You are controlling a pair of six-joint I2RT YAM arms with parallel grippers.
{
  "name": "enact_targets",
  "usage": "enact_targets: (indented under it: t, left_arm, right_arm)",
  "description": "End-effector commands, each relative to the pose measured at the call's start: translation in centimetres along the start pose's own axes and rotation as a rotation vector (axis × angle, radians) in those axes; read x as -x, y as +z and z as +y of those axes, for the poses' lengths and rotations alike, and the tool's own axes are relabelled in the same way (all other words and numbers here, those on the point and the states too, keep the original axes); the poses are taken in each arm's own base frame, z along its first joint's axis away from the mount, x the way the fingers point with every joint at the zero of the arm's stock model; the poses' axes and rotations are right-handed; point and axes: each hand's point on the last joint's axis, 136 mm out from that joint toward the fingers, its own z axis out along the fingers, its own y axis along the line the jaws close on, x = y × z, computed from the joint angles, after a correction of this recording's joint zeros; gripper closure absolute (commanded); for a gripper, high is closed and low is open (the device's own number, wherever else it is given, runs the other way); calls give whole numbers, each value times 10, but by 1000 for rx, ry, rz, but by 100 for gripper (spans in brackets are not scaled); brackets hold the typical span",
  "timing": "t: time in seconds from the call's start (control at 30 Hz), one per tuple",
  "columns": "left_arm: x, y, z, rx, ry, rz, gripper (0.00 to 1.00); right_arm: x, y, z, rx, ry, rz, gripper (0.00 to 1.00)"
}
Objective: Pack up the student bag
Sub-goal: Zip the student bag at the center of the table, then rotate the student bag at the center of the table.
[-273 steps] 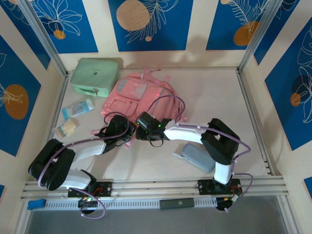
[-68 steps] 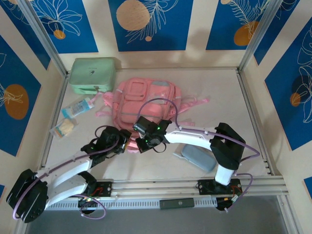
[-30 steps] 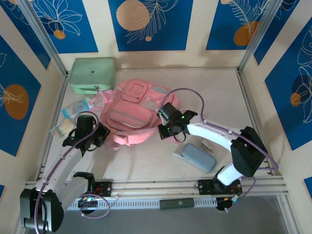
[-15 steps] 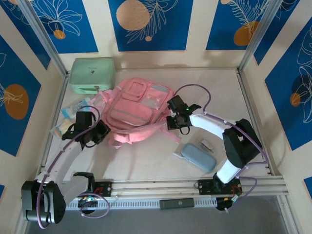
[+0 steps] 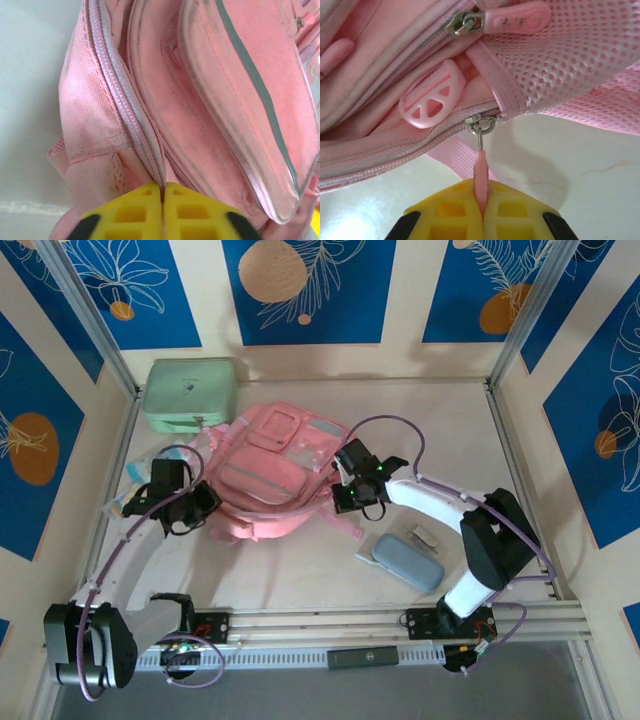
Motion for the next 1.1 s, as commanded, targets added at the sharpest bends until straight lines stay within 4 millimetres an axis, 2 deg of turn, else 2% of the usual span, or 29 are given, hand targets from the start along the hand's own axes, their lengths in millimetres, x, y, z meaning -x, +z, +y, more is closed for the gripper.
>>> enact_targets:
  t: [0.0, 0.07, 0.17, 0.23, 0.3, 0.4, 0.5, 0.6, 0.7, 0.83, 0.97, 1.07]
  left_arm:
    - [16, -10, -7, -6, 69, -48, 72]
    - [15, -15, -11, -36, 73, -60, 65]
    - [15, -25, -18, -54, 95, -65, 53]
    - [11, -29, -25, -76, 104, -38, 45]
    - [7, -34, -32, -117, 99, -29, 42]
    - [3, -44, -47, -199, 96, -49, 40]
    - [-5, -48, -63, -248, 105, -36, 38]
    - [-22, -43, -87, -306, 138, -11, 36]
    - [-38, -35, -103, -312, 179, -14, 35]
    - [-62, -21, -119, -345, 195, 7, 35]
    - [-80, 0, -116, -335, 181, 31, 37]
    - [-85, 12, -107, -300, 172, 33, 39]
  right_arm:
    - [-15, -7, 16, 30, 58, 11, 100]
    - [-18, -8, 24, 30, 51, 5, 96]
    - [-23, -7, 40, 131, 58, 48, 94]
    - [-24, -7, 38, 142, 80, 64, 89]
    - [-21, -12, 27, 89, 79, 45, 81]
    - [-9, -38, 22, 79, 86, -11, 66]
    - [6, -67, 30, 233, 160, -64, 48]
    - [22, -78, 27, 324, 262, -74, 43]
    - [38, -72, 22, 326, 328, -53, 42]
    - [61, -53, 14, 311, 423, -43, 37]
    - [80, -29, 0, 243, 532, -17, 37]
    - [87, -12, -10, 162, 573, 6, 39]
